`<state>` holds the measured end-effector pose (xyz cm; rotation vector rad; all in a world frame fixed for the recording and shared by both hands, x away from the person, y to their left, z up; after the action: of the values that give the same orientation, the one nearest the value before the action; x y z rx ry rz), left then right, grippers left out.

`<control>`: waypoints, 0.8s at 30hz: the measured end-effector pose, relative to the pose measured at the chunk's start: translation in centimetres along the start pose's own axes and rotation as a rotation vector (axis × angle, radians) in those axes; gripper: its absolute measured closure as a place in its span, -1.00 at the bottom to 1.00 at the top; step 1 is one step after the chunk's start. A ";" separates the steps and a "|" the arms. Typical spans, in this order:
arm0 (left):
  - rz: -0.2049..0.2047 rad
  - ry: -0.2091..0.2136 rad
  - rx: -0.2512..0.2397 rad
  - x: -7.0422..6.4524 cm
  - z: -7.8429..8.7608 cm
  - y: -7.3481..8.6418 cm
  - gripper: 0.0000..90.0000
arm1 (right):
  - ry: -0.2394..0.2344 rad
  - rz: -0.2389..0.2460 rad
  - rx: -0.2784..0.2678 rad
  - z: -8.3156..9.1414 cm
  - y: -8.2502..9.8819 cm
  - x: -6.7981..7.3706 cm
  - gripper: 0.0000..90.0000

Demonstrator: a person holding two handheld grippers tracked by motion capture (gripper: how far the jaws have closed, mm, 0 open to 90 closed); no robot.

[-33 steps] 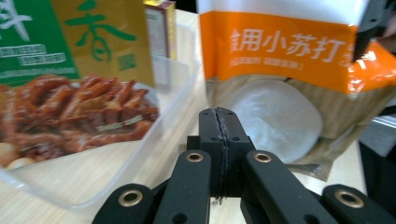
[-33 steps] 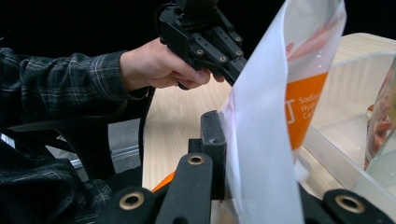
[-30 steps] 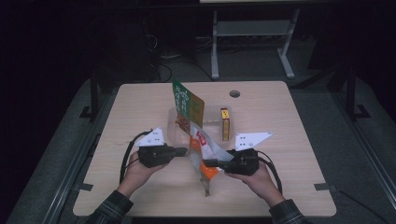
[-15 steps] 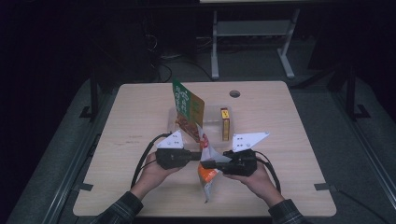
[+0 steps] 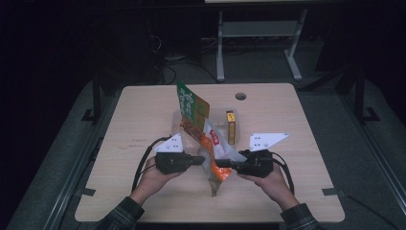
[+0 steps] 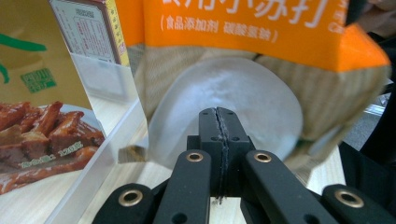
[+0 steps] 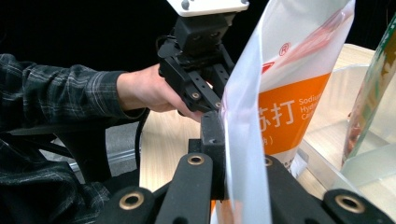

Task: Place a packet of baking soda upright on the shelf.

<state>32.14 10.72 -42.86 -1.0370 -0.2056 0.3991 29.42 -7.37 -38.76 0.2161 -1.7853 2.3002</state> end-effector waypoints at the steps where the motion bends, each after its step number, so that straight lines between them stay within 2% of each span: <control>1: 0.000 -0.001 0.009 0.0 0.2 0.1 0.99 | 0.008 0.003 0.005 0.1 0.0 0.0 1.00; 7: 0.015 -0.017 0.041 0.3 1.0 1.1 0.75 | 0.017 0.017 0.025 0.6 -0.2 0.1 1.00; 8: 0.021 -0.018 0.051 0.4 1.1 1.3 0.69 | 0.020 0.016 0.028 0.7 -0.2 0.1 1.00; 9: 0.006 -0.027 0.070 0.6 1.3 1.6 0.61 | 0.022 0.016 0.029 0.9 -0.2 0.1 1.00; 13: 0.006 -0.045 0.092 0.7 1.6 2.3 0.28 | 0.035 0.033 0.031 1.7 -0.6 0.2 1.00; 14: 0.005 -0.050 0.108 0.7 1.9 2.9 0.22 | 0.038 0.031 0.030 1.9 -0.7 0.2 1.00; 15: 0.016 -0.048 0.118 0.7 2.0 3.2 0.15 | 0.043 0.029 0.028 2.2 -0.8 0.1 1.00; 24: 0.041 -0.056 0.156 1.1 3.0 5.3 -0.23 | 0.079 0.032 0.013 3.9 -1.6 -0.5 1.00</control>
<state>30.90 15.95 -45.99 -0.8778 -0.2008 0.4740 30.23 -10.82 -36.41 0.0979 -1.7486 2.3085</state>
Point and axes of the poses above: each handheld gripper's, and its own axes: z roughly backward along the jaws, y roughly out of its underside, x roughly to its left, the point moved 6 cm from there along -z, roughly forward along the jaws, and after that the axes turned 9 degrees about -y, right-handed, at the moved point
